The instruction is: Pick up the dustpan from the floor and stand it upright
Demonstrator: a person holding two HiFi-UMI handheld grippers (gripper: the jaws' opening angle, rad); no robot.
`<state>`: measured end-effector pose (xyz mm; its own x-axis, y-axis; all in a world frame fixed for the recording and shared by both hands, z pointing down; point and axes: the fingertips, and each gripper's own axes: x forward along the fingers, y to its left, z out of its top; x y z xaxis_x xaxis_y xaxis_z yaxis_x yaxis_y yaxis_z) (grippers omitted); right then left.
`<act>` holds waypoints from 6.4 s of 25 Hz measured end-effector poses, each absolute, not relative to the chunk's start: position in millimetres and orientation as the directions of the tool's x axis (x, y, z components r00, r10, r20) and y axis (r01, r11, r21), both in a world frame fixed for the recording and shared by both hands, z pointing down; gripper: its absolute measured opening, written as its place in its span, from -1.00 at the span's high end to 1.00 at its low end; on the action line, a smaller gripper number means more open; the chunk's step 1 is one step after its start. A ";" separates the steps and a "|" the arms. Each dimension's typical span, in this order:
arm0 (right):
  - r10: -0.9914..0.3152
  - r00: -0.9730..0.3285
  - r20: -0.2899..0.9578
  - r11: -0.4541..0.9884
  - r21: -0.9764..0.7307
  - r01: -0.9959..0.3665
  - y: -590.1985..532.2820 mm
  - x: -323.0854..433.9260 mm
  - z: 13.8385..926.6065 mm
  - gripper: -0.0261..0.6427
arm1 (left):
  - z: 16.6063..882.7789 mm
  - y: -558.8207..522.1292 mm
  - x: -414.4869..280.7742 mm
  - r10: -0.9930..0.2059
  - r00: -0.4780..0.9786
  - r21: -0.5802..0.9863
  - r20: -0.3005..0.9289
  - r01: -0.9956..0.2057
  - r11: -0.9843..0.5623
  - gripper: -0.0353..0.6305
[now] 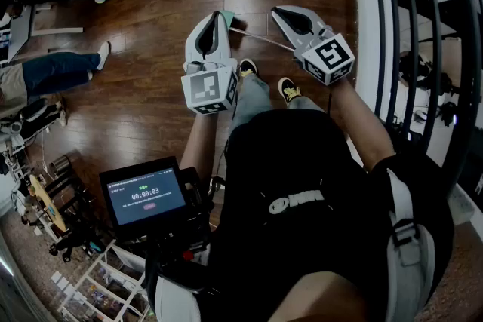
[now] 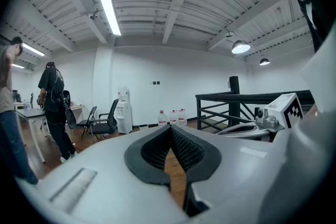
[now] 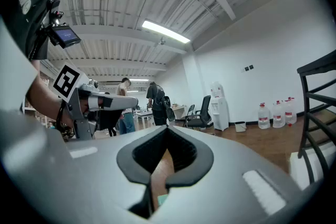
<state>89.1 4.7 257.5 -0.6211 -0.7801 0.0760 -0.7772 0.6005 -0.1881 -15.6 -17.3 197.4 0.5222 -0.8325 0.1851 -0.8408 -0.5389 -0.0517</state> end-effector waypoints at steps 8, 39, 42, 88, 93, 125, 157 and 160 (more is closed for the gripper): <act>-0.812 -0.565 0.149 0.537 -0.191 -0.822 -36.7 80.6 272.7 0.91 | 210.6 -76.1 -26.4 -0.787 0.580 -0.007 0.210 -0.804 -0.595 0.83; -0.757 -0.376 0.534 0.322 -0.195 -0.926 -12.2 122.7 476.6 0.91 | 429.6 -92.0 77.0 -0.328 0.860 0.175 0.391 -0.419 -0.891 0.83; -0.713 -0.384 0.587 0.332 -0.200 -0.922 -0.2 141.7 533.4 0.91 | 465.9 -89.4 88.1 -0.292 0.858 0.196 0.423 -0.401 -0.895 0.83; -0.730 0.199 0.654 -0.075 0.213 -0.974 -17.0 278.9 651.2 0.66 | 449.0 -107.3 87.8 -0.387 0.874 0.200 0.293 -0.452 -0.869 0.83; -0.786 0.199 0.585 0.104 0.443 -0.891 -69.6 233.9 563.9 0.66 | 373.1 -122.2 63.9 -0.456 0.859 0.147 0.233 -0.495 -0.856 0.83; -0.767 -0.575 0.285 0.243 0.958 0.151 -73.1 -212.5 458.8 0.70 | 305.9 -47.3 -260.2 -0.975 0.182 -0.017 0.125 -0.983 -0.186 0.83; -0.410 -0.584 0.700 0.812 0.572 0.115 104.3 -274.6 527.4 -0.16 | 311.4 82.9 -354.4 -0.978 0.155 0.007 0.137 -0.988 -0.155 0.83; -0.355 -0.601 0.716 0.840 0.526 0.132 104.3 -268.7 524.2 -0.17 | 306.3 70.0 -347.6 -0.978 0.148 0.001 0.147 -0.989 -0.150 0.83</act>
<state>-268.7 104.3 524.2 -0.6011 -0.3547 0.7162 0.1315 0.8400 0.5264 -347.6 70.0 306.3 0.1481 -0.9780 0.1470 -0.9887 -0.1496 0.0009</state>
